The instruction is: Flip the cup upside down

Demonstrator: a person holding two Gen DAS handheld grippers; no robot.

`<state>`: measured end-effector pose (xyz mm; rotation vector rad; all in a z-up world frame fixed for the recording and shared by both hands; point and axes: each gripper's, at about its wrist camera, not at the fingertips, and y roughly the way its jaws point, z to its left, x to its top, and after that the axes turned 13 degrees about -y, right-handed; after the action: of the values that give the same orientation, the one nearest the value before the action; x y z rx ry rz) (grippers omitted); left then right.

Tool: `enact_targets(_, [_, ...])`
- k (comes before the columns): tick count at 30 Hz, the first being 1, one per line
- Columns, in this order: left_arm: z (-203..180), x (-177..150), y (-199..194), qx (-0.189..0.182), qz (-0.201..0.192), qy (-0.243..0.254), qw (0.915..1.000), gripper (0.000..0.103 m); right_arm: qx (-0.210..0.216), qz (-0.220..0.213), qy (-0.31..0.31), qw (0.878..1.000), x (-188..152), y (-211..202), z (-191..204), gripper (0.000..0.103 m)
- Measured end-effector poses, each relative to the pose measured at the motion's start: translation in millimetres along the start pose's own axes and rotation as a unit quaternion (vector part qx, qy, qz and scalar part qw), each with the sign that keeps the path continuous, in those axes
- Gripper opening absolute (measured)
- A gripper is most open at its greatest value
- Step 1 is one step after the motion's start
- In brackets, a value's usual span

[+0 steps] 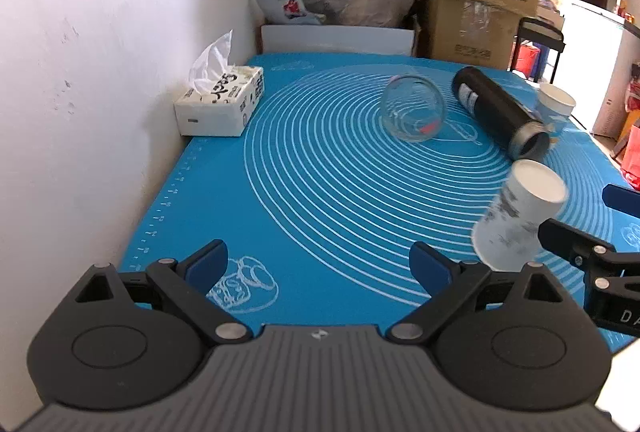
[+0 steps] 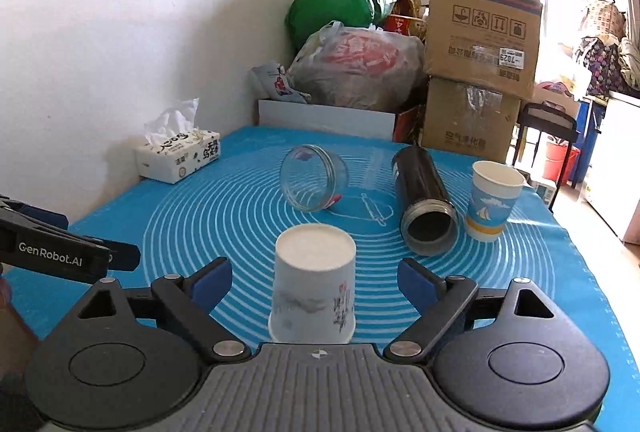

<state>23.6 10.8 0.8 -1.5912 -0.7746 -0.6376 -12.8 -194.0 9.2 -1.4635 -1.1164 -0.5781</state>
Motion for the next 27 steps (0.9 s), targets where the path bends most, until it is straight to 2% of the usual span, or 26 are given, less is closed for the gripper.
enact_targets(11, [-7.6, -22.2, -29.2, -0.019, -0.003, 0.014, 0.9997, 0.097, -0.02, 0.034, 0.035, 0.999, -16.7, -41.9, -6.6, 0.092])
enact_targets(27, [-10.5, -37.6, -36.3, -0.023, 0.006, 0.023, 0.9995, 0.097, -0.011, 0.071, 0.043, 0.996, -29.8, -56.4, -6.1, 0.092])
